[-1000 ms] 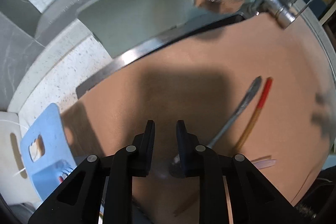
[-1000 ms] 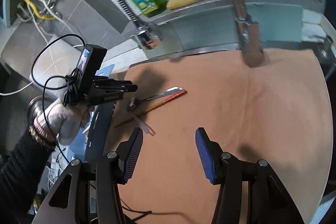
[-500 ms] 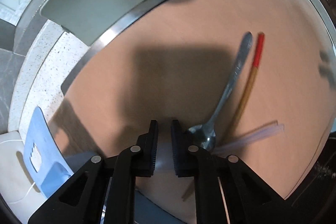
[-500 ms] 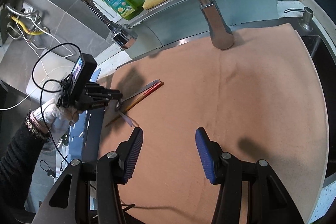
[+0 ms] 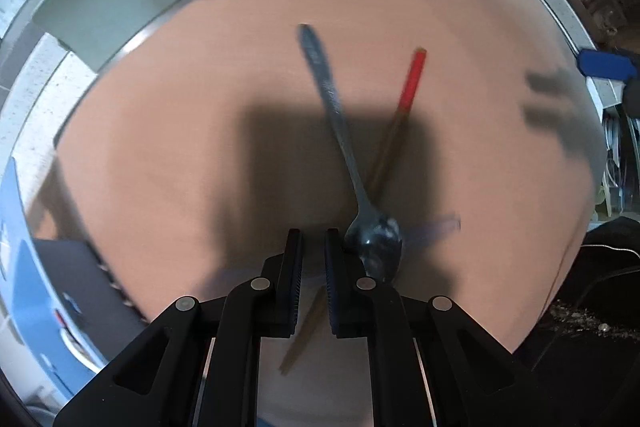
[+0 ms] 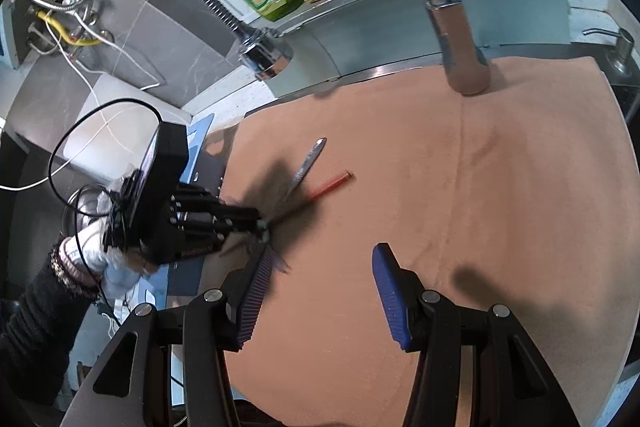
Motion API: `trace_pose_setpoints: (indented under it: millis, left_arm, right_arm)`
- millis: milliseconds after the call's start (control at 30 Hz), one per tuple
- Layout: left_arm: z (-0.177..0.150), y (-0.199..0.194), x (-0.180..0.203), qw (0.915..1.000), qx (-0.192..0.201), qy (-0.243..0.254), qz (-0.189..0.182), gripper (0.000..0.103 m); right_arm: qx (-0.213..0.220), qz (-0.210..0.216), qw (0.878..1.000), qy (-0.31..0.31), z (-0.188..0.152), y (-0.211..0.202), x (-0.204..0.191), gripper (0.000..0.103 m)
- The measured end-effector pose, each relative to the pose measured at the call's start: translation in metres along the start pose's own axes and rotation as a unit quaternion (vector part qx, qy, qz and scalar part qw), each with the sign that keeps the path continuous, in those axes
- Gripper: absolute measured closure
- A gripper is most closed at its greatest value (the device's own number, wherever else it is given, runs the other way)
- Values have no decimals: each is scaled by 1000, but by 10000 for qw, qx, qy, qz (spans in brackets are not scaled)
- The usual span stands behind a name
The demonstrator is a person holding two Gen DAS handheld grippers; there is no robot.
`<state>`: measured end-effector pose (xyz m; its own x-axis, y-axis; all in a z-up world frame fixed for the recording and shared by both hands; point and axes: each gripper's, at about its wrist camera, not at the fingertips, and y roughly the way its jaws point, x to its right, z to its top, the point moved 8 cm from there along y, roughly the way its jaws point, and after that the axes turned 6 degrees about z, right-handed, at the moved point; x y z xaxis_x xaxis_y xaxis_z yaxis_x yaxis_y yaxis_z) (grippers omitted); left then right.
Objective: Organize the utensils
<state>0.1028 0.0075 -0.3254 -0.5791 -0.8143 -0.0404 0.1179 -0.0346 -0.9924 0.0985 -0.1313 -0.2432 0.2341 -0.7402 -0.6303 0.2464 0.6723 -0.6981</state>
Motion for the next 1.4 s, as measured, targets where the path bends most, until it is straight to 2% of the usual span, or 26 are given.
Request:
trace_pose_setpoints:
  millis: [100, 300, 500, 533, 600, 633, 733, 767, 867, 1000, 1267, 1400]
  left_arm:
    - [-4, -3, 20, 9996, 98, -144, -206, 95]
    - [-7, -6, 56, 9981, 315, -353, -390, 95]
    - [-7, -15, 68, 9928, 630, -767, -676, 91]
    - [-9, -20, 67, 9922, 692, -810, -648, 89]
    - [-18, -32, 66, 9916, 811, -913, -422, 72]
    - [-22, -35, 63, 9914, 850, -949, -290, 70]
    - [-44, -47, 57, 9908, 910, -996, 25, 70]
    - [-41, -48, 46, 9911, 903, -971, 119, 70]
    - [-49, -50, 35, 9928, 789, -728, 525, 70]
    - [-48, -48, 28, 9950, 580, -356, 733, 70]
    - [-40, -35, 43, 9984, 524, -121, 145, 70]
    - [-40, -24, 58, 9984, 510, -79, -251, 70]
  right_arm:
    - [-56, 48, 10000, -66, -2, 1, -1, 55]
    - [-236, 156, 9995, -135, -8, 4, 2, 55]
    - [-440, 178, 9988, -71, -17, 8, 13, 55]
    - [-496, 188, 9986, -24, -19, 10, 16, 55]
    - [-569, 203, 9982, 9, -20, 13, 20, 55]
    - [-616, 203, 9979, 27, -21, 15, 21, 55]
    - [-767, 267, 9966, 128, -25, 22, 24, 55]
    - [-808, 271, 9962, 190, -27, 25, 26, 55]
    - [-993, 327, 9934, 462, -33, 37, 28, 55]
    - [-1185, 602, 9881, 773, -42, 51, 18, 55]
    - [-852, 865, 9850, 1223, -24, 67, 4, 55]
    - [-908, 1106, 9821, 1222, -15, 82, -16, 55]
